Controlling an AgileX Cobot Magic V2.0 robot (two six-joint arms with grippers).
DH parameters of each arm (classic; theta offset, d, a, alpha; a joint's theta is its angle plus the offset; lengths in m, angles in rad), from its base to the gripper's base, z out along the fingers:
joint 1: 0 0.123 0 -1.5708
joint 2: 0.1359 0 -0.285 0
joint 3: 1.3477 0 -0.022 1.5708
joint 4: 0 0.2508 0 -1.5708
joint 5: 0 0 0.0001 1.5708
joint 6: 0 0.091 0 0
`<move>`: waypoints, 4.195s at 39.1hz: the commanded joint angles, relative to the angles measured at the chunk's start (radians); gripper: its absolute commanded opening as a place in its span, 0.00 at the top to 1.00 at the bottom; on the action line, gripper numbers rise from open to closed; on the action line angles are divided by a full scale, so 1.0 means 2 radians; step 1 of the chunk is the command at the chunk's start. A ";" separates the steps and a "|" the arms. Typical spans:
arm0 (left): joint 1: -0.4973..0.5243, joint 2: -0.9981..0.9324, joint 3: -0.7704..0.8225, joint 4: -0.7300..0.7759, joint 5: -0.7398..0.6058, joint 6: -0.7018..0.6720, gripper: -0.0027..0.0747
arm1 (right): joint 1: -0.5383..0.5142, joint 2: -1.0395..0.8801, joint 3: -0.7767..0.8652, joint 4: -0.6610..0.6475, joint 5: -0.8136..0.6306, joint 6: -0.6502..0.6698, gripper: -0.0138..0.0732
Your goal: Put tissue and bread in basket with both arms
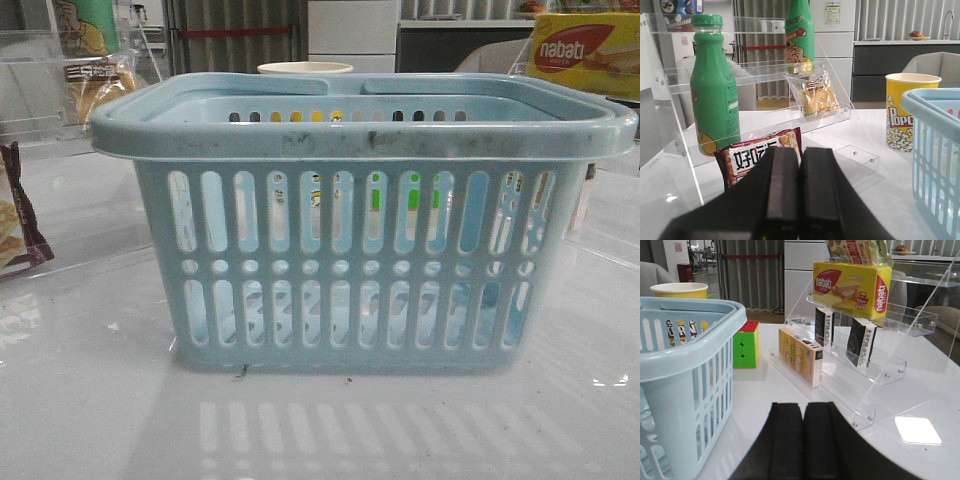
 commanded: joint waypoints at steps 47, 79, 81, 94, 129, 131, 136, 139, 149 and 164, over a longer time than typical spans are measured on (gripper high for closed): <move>-0.003 -0.007 -0.071 -0.001 -0.064 0.001 0.85 | -0.002 -0.008 -0.106 -0.003 -0.008 0.000 0.78; -0.003 0.223 -0.380 -0.001 0.270 0.001 0.85 | -0.002 0.236 -0.388 -0.006 0.271 0.000 0.78; -0.003 0.234 -0.380 -0.001 0.286 0.001 0.85 | -0.002 0.248 -0.388 -0.006 0.285 0.000 0.78; -0.003 0.285 -0.380 -0.001 0.325 0.001 0.85 | -0.002 0.313 -0.388 -0.006 0.308 0.000 0.78; -0.003 0.301 -0.380 0.004 0.322 0.001 0.43 | -0.028 0.573 -0.548 -0.147 0.381 0.050 0.18; -0.003 0.301 -0.380 0.004 0.322 0.001 0.45 | -0.038 0.611 -0.587 -0.147 0.397 0.050 0.18; -0.003 0.301 -0.380 0.004 0.322 0.001 0.48 | -0.046 0.673 -0.646 -0.148 0.414 0.050 0.18; -0.003 0.301 -0.380 0.004 0.322 0.001 0.48 | -0.046 0.706 -0.679 -0.148 0.419 0.047 0.18; -0.003 0.301 -0.380 0.004 0.322 0.001 0.48 | -0.046 0.807 -0.758 -0.148 0.417 0.046 0.18; -0.003 0.301 -0.380 0.004 0.323 0.001 0.48 | -0.046 0.898 -0.812 -0.224 0.387 0.036 0.18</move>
